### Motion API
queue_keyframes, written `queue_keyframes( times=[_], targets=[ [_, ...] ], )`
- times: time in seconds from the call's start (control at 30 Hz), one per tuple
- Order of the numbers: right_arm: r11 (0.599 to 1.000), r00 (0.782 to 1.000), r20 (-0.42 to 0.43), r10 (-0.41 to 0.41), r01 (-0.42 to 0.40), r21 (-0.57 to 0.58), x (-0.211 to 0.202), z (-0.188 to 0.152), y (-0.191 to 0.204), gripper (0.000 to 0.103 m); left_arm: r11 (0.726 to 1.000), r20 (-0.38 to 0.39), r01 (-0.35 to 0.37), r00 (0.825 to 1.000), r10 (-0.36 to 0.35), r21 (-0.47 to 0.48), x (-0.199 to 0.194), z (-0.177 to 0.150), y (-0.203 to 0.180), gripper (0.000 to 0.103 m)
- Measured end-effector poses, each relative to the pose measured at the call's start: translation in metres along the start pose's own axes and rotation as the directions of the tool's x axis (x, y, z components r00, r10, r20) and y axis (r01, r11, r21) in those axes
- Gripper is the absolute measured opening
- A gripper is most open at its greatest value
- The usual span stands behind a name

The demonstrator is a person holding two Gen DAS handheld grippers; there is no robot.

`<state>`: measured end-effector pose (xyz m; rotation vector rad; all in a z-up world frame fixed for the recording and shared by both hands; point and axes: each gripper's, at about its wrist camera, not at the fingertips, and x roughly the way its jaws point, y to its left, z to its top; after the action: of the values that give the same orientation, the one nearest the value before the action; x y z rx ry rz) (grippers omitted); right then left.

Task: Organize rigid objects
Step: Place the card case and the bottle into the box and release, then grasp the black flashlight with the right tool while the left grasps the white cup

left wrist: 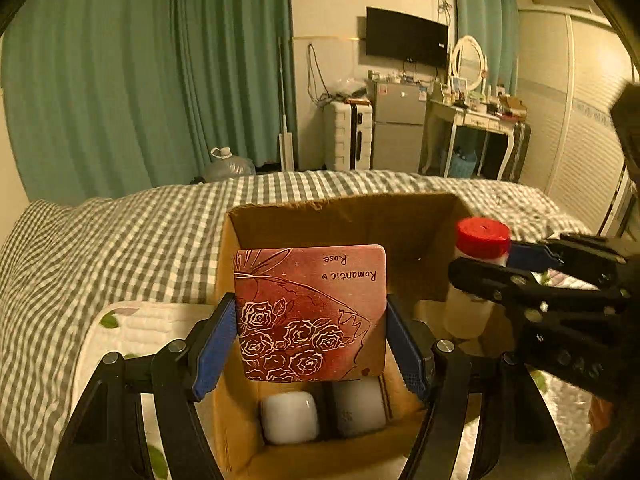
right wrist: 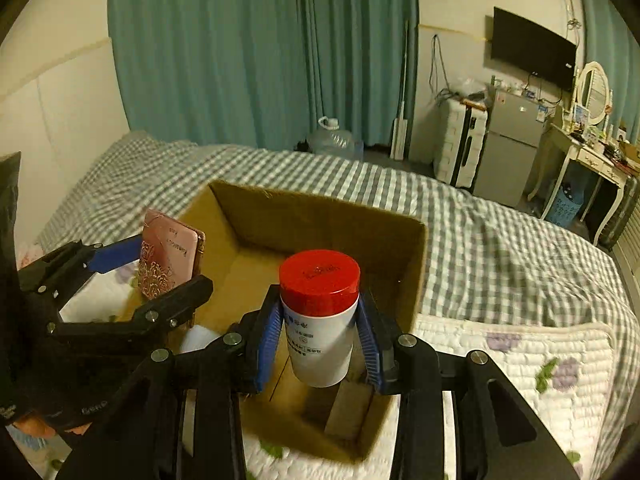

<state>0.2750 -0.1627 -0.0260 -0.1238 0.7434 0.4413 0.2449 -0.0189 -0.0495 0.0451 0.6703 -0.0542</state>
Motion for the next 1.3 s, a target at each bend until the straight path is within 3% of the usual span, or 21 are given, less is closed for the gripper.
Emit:
queue_keyframes(
  times=[0.3,0.33,0.37,0.43,0.63,0.87,1.13,1.3],
  targets=[
    [0.998,0.999,-0.033,-0.006,0.008,0.061,0.053,0.01,-0.018,0.036,0.999,-0.022,0.01,1.0,-0.009,0.043,0.018,-0.01,-0.003,0.074],
    [0.997,1.0,-0.027,-0.01,0.012,0.07,0.053,0.009,-0.019,0.043,0.999,-0.03,0.019,0.999,-0.018,0.048,0.018,-0.011,-0.004,0.074],
    [0.997,1.0,-0.017,-0.013,0.014,0.08,0.05,0.008,-0.02,0.063,0.998,-0.036,0.029,0.999,-0.028,0.053,0.016,-0.011,-0.006,0.074],
    [0.994,1.0,0.019,-0.02,0.017,0.107,0.036,0.009,-0.025,0.072,0.998,-0.041,0.025,0.999,-0.023,0.057,0.011,-0.011,-0.008,0.074],
    [0.982,0.995,0.096,-0.023,0.005,0.19,-0.025,0.001,-0.036,0.073,1.0,0.014,0.001,1.0,-0.002,0.025,-0.025,-0.001,-0.008,0.075],
    [0.984,0.991,0.121,-0.049,0.027,0.178,-0.093,-0.029,-0.027,0.075,1.0,0.07,0.022,0.997,-0.02,-0.02,-0.094,-0.005,0.005,0.075],
    [0.995,0.994,0.111,0.0,-0.011,0.1,-0.127,-0.073,0.007,0.075,0.999,0.016,-0.001,1.0,0.002,-0.033,-0.141,-0.063,0.038,0.075],
    [0.999,0.998,0.062,0.029,-0.032,0.042,-0.106,-0.105,0.043,0.075,0.998,-0.039,-0.005,0.999,0.002,-0.065,-0.134,-0.107,0.052,0.075]
  ],
)
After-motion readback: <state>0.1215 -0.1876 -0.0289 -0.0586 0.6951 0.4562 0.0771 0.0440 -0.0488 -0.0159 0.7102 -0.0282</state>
